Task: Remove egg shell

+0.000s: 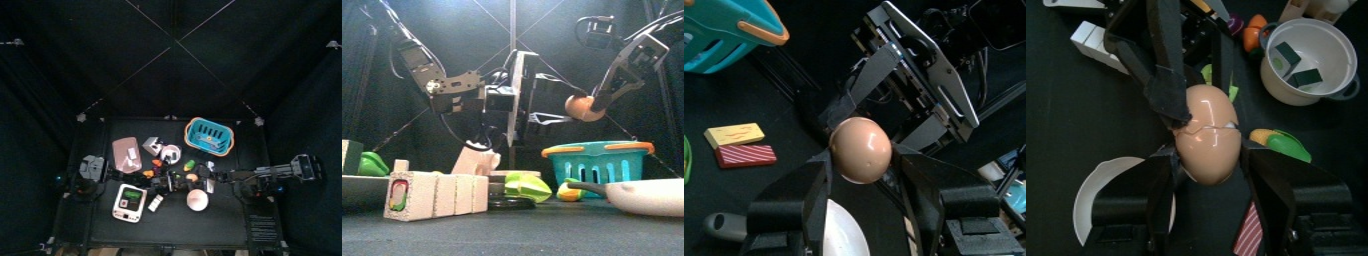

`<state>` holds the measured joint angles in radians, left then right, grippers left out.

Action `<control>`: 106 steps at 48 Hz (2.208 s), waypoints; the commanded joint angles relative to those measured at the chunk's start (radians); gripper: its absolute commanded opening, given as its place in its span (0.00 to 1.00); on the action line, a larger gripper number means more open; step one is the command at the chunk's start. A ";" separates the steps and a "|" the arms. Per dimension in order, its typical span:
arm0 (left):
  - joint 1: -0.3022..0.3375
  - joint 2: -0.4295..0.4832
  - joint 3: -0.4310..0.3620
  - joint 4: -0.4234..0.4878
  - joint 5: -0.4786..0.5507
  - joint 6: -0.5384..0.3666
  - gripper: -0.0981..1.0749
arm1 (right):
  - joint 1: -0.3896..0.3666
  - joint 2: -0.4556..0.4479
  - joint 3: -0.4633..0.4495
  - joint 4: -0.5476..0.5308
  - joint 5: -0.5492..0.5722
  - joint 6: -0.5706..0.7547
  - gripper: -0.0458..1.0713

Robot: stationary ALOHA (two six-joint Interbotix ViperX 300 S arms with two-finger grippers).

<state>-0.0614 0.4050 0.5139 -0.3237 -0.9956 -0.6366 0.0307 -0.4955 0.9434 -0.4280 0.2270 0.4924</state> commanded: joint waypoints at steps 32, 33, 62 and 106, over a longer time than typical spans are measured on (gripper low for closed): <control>0.014 -0.044 0.014 -0.009 -0.002 0.003 0.60 | 0.003 -0.023 0.005 0.009 -0.005 0.002 0.60; 0.014 -0.046 0.014 -0.009 -0.002 0.003 0.60 | 0.003 -0.023 0.006 0.011 -0.005 0.002 0.60; 0.014 -0.069 0.038 -0.008 -0.006 0.003 0.60 | 0.003 -0.025 0.028 0.034 -0.006 0.002 0.60; 0.014 -0.080 0.058 -0.011 -0.020 0.002 0.60 | 0.003 -0.058 0.038 0.035 0.014 0.002 0.60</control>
<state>-0.0506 0.3543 0.5814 -0.3329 -1.0048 -0.6366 0.0322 -0.5415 0.9910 -0.3927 0.2454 0.4939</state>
